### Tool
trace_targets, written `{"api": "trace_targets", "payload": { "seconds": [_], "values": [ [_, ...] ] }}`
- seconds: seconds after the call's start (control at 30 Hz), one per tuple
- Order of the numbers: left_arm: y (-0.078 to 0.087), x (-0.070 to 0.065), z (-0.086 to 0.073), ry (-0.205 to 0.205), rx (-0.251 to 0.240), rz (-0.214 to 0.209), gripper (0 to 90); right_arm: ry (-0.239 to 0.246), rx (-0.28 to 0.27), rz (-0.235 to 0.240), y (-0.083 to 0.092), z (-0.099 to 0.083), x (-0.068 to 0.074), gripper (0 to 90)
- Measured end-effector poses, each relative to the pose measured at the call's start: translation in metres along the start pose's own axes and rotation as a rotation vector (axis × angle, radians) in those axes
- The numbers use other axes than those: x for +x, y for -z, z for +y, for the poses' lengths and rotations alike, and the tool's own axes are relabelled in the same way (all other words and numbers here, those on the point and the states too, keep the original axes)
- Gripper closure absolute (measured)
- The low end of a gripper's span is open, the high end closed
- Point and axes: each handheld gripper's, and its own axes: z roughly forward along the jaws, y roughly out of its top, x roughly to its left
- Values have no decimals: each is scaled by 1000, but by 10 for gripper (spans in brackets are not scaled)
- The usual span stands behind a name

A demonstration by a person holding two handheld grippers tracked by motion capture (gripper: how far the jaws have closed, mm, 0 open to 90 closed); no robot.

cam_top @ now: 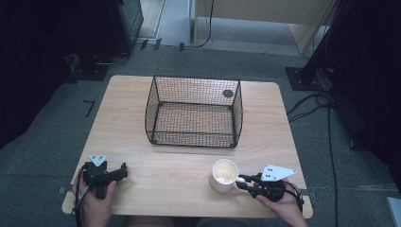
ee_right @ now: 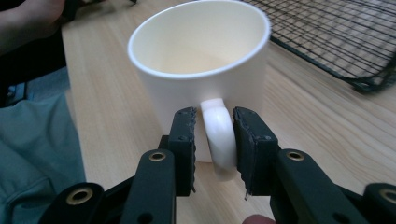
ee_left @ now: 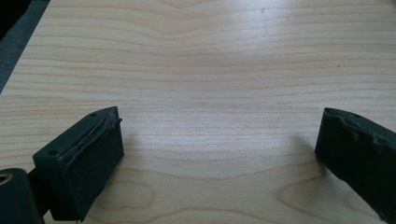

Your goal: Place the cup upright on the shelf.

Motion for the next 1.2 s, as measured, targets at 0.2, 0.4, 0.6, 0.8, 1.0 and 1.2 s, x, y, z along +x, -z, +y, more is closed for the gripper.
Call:
{"api": "trace_targets", "payload": {
  "seconds": [0.2,0.4,0.6,0.8,1.0,1.2],
  "values": [
    [0,0,0,1,-1,0,11,29,23,-32,-11,9,11,799],
    [0,0,0,0,-1,0,11,38,36,-85,-16,20,19,806],
    [0,0,0,0,-1,1,11,12,33,-85,-18,27,24,808],
    [0,0,0,0,-1,1,11,-14,20,-98,-18,40,25,808],
    [0,0,0,0,-1,1,11,-5,6,-103,-19,56,25,808],
    [0,0,0,0,-1,1,11,17,-19,-100,-18,76,28,808]
  ]
}}
